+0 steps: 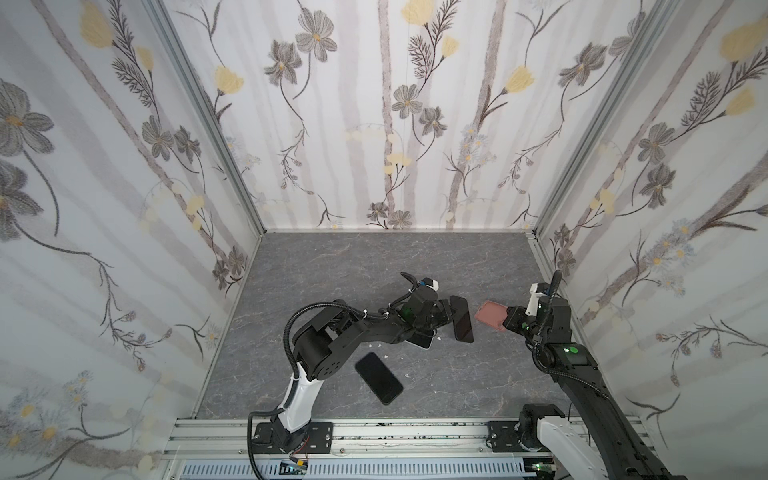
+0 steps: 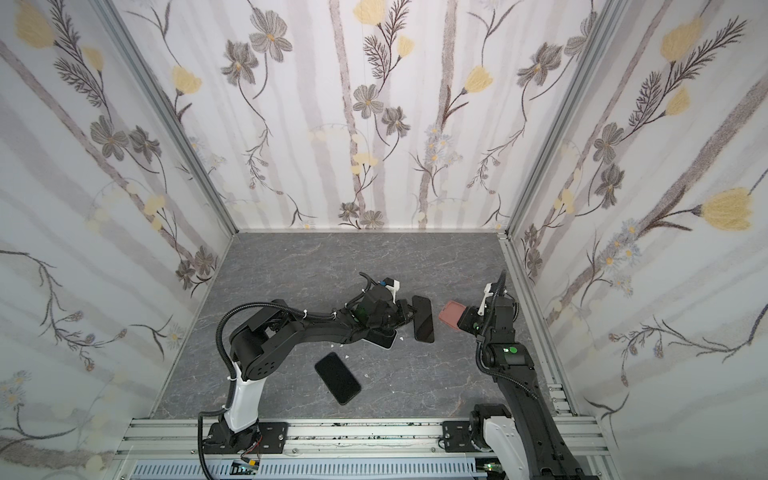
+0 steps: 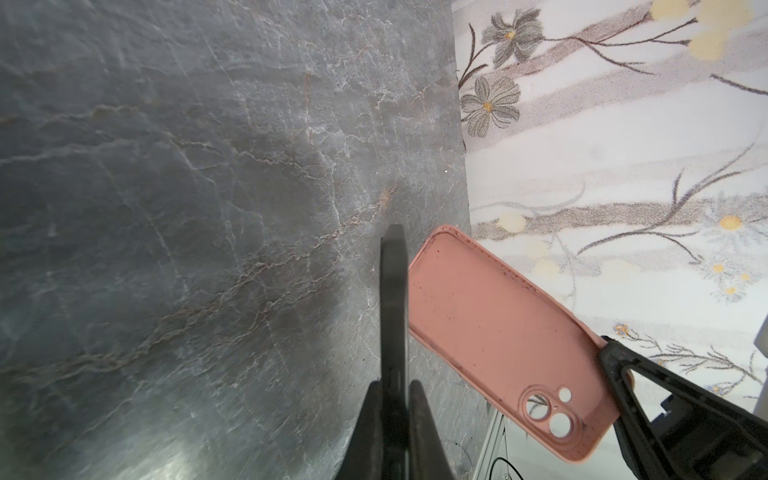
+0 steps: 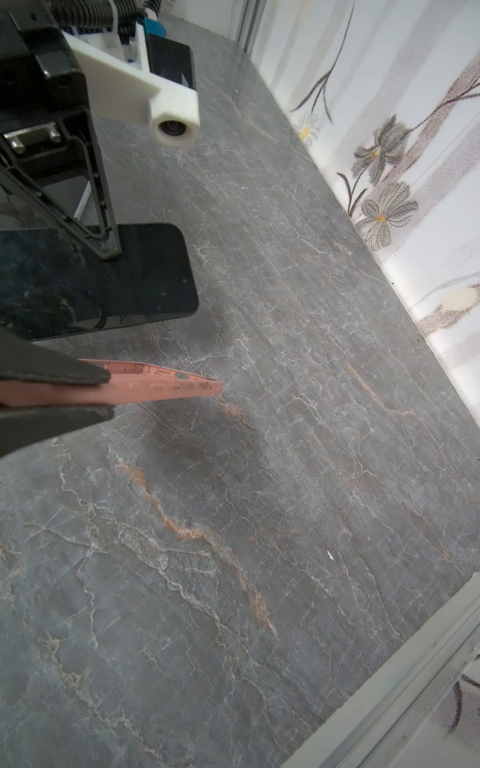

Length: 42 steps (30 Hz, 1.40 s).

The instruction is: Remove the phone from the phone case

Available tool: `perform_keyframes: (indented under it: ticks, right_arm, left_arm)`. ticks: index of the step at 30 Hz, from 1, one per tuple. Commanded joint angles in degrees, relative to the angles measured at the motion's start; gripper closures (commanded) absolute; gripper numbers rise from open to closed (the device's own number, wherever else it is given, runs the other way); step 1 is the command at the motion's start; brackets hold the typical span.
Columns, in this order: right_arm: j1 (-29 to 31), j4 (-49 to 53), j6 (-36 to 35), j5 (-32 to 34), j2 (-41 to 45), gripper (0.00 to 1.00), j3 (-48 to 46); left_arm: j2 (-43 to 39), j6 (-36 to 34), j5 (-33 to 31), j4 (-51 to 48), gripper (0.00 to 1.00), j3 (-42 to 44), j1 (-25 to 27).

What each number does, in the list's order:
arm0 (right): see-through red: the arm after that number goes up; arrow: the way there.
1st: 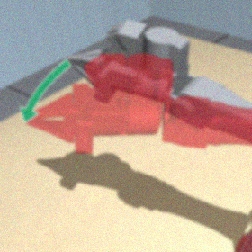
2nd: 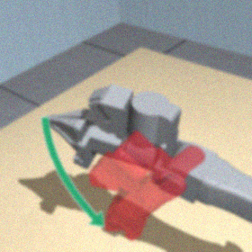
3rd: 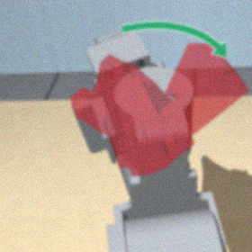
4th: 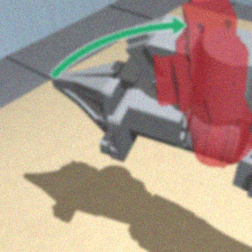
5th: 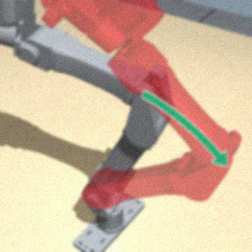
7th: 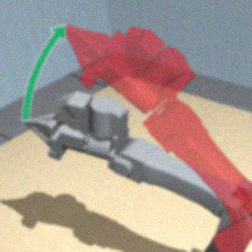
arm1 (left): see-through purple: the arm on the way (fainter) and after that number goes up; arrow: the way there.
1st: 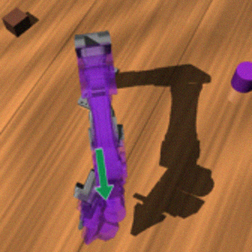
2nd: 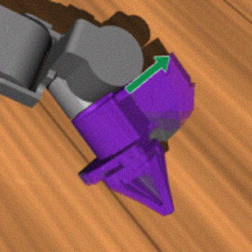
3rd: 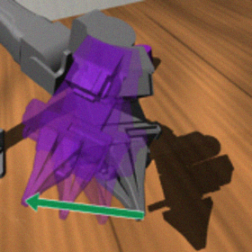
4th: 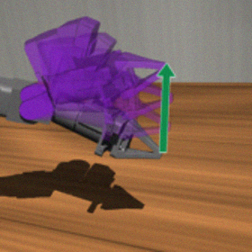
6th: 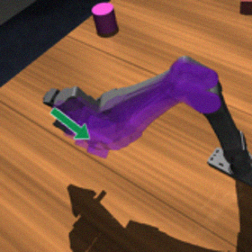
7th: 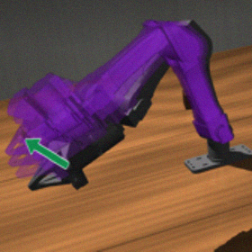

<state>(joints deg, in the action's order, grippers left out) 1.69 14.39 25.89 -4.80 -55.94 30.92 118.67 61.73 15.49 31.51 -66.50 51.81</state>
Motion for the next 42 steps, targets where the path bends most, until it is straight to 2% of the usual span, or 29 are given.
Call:
perform_keyframes:
  ticks: [1,23,26,31,38,42]
  right_arm:
    - [-0.02,-3.56,-0.01,-1.71,0.26,1.0,-0.33]
    - [0.15,-3.74,0.92,-3.15,-2.48,1.0,-2.29]
    - [0.16,-3.87,0.71,-3.67,-3.16,1.0,-2.52]
    - [0.15,-3.82,0.65,-3.48,-3.1,1.0,-2.69]
    - [0.22,-3.32,0.35,-1.72,-2.33,1.0,-2.82]
    - [0.2,-3.03,0.21,-0.46,-2.11,1.0,-2.84]
  left_arm:
    - [0.67,2.57,-0.15,3.08,1.0,0.22,0.18]
    - [3.72,5.31,-1.95,1.98,1.0,0.89,1.11]
    - [3.67,5.49,-2.08,1.96,0.86,1.02,1.19]
    - [3.93,5.86,-1.98,1.98,0.73,1.12,1.19]
    - [3.41,6.34,-2.55,1.64,0.46,2.46,1.18]
    - [2.97,7.16,-3.42,0.78,0.34,3.72,0.76]
